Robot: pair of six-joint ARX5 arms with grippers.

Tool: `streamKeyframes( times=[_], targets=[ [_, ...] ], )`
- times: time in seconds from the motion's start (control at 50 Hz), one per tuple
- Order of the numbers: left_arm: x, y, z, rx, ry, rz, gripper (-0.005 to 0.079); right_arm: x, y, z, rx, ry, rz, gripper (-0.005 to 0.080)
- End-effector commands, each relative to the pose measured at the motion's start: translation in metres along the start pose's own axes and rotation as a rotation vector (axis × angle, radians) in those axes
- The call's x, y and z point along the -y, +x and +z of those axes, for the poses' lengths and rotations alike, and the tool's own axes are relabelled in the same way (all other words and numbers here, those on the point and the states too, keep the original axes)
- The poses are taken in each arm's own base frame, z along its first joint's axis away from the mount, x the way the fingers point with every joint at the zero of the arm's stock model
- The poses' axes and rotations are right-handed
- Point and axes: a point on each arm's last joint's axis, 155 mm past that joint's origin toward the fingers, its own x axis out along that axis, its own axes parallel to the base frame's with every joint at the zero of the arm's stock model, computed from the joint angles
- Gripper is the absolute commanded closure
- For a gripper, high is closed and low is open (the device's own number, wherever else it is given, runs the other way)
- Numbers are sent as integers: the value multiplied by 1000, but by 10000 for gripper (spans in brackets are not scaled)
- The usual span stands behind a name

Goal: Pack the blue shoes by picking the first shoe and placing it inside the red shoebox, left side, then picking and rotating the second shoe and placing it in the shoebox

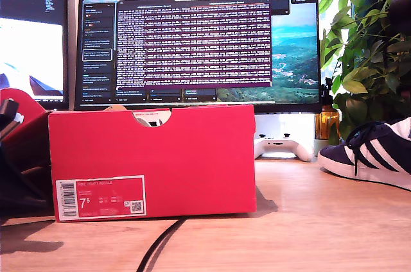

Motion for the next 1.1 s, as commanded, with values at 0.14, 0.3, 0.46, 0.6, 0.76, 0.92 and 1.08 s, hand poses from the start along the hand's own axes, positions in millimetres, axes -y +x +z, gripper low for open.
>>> streamKeyframes(
  times=[0.14, 0.3, 0.46, 0.6, 0.76, 0.92, 1.08],
  targets=[
    [4, 2, 3, 4, 13, -11, 763, 9, 8, -3, -10, 11, -29, 757],
    [4, 2, 3, 4, 13, -11, 763, -1, 4, 3, 8, -57, 4, 761],
    [4, 2, 3, 4, 13, -11, 763, -19, -11, 15, 37, -256, 54, 761],
    [4, 2, 3, 4, 13, -11, 763, -45, -35, 32, 93, -450, 123, 761],
    [4, 2, 3, 4, 14, -11, 763, -73, -71, 49, 158, -590, 202, 761],
    [4, 2, 3, 4, 13, -11, 763, -95, -108, 50, 168, -765, 304, 762],
    [4, 2, 3, 4, 13, -11, 763, -123, -144, 33, 163, -999, 496, 762]
  ],
)
